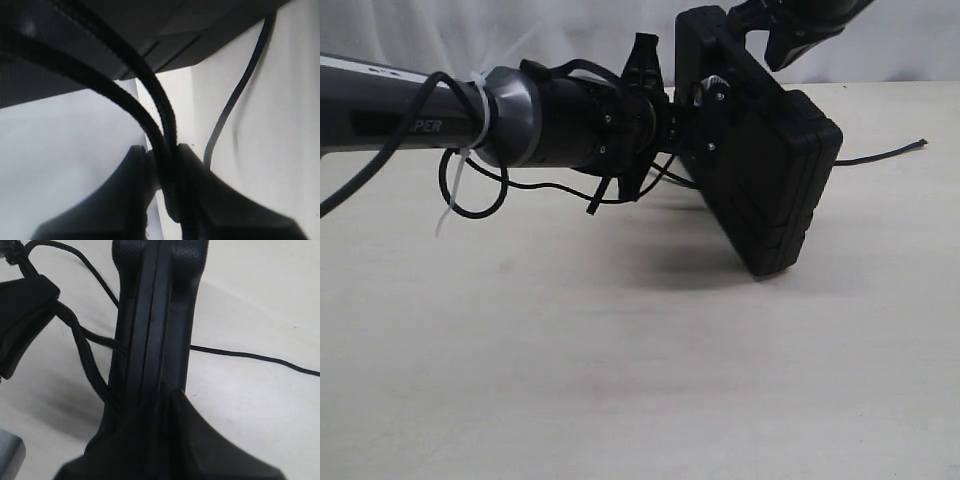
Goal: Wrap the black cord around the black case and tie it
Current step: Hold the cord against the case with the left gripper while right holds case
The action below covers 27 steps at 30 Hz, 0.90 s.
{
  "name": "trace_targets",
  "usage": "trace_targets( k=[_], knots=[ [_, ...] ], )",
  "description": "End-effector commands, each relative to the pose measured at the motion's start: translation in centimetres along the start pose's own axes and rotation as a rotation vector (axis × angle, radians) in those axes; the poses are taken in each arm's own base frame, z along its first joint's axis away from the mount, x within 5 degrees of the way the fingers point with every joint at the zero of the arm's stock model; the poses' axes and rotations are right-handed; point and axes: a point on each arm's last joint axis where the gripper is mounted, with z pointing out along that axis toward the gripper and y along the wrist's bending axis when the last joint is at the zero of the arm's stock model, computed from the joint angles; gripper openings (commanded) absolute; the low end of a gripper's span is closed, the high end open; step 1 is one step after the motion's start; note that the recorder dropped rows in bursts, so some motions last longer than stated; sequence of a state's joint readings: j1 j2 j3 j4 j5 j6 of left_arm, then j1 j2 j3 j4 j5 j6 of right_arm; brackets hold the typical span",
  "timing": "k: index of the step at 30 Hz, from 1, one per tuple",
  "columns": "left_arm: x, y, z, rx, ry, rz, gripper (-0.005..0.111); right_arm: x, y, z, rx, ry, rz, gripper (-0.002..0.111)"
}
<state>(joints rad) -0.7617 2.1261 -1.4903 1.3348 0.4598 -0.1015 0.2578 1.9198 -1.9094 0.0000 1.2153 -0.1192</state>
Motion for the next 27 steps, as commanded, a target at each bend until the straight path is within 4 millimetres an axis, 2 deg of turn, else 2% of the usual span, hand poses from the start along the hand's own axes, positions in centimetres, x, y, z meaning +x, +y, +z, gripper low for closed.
trace_targets(
  k=[1,7,16,18,21,23,27],
  knots=[
    [-0.6,0.1,-0.5,-0.010,-0.023,0.021,0.000,0.1,-0.1,0.5,-0.002,0.020,0.006,0.004],
    [-0.5,0.1,-0.5,-0.010,-0.020,0.021,0.000,0.0,0.7,0.5,-0.084,0.010,0.033,0.004],
    [-0.5,0.1,-0.5,-0.010,-0.020,0.021,0.000,0.0,0.8,0.5,-0.086,0.008,0.006,0.004],
    [-0.5,0.1,-0.5,-0.009,-0.018,0.019,0.000,-0.1,0.7,0.1,-0.074,-0.015,0.003,0.004],
    [-0.5,0.1,-0.5,-0.009,-0.018,0.019,0.000,-0.4,-0.4,-0.3,0.046,-0.056,0.008,0.004],
    [-0.5,0.1,-0.5,-0.009,-0.018,0.019,0.000,-0.3,-0.9,0.1,0.094,-0.030,0.040,0.004],
    [-0.5,0.1,-0.5,-0.010,-0.018,0.021,0.000,0.1,-0.5,1.4,0.048,0.042,0.038,0.004]
  ],
)
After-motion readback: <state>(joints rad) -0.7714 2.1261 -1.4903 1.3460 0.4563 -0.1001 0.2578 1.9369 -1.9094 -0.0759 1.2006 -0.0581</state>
